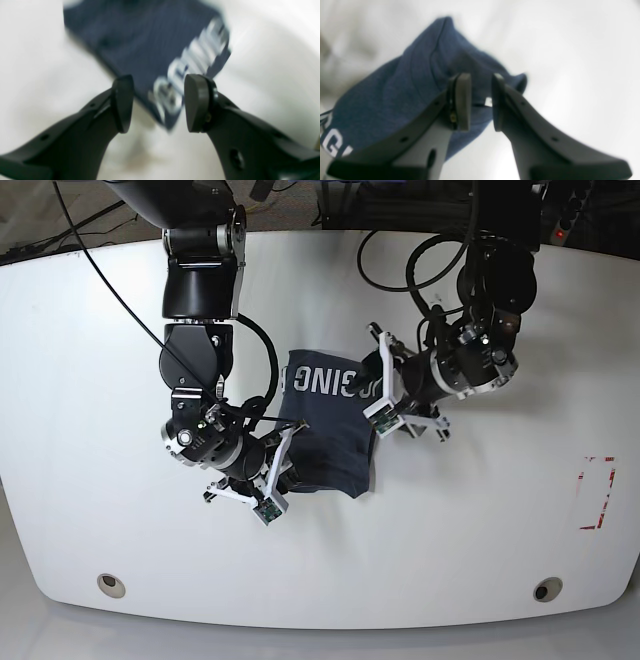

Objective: Fold the T-shirt properly
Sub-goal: 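Square the folded shirt edges with both grippers, then grasp the folded shirt with the left gripper and drag it to the table edge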

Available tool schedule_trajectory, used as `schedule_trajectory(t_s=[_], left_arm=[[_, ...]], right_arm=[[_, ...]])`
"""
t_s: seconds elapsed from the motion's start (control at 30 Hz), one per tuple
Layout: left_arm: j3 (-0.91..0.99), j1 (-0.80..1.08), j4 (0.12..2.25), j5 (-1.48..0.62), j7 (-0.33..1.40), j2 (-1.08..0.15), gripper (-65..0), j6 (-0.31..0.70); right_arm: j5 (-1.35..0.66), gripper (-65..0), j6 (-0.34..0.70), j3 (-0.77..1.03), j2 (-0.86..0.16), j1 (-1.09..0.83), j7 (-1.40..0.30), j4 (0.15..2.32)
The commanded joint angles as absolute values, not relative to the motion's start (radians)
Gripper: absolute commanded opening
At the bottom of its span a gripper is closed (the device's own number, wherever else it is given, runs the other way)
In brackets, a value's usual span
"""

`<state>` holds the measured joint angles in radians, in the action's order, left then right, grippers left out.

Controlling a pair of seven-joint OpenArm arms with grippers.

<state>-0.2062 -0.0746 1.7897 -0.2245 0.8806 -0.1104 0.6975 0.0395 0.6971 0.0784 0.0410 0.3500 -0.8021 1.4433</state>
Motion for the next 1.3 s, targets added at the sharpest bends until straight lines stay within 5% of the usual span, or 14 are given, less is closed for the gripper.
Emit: schedule_trajectory(t_s=[0.0, 0.47, 0.9, 1.13, 1.27], left_arm=[[-0.239, -0.111, 1.742, -0.183, 0.855, -0.082, -34.7, 0.698], [-0.226, -0.125, 1.382, -0.108, 0.687, -0.076, -34.9, 0.698], [-0.223, -0.11, 1.709, -0.099, 0.696, -0.044, -34.4, 0.698], [-0.251, -0.131, 1.684, -0.099, 0.734, 0.042, -16.8, 0.446], [-0.291, -0.142, 1.615, -0.099, 0.68, 0.065, -16.5, 0.317]], right_arm=[[0.024, -52.0, 0.698, 0.117, 0.036, 0.375, -0.814, 1.495], [0.022, -52.0, 0.698, 0.206, 0.036, 0.334, -0.831, 1.509], [0.022, -52.0, 0.698, 0.208, 0.039, 0.311, -0.835, 1.587], [0.024, -51.5, 0.698, 0.292, 0.035, 0.312, -0.837, 1.618], [0.028, -51.5, 0.698, 0.334, 0.033, 0.314, -0.837, 1.613]])
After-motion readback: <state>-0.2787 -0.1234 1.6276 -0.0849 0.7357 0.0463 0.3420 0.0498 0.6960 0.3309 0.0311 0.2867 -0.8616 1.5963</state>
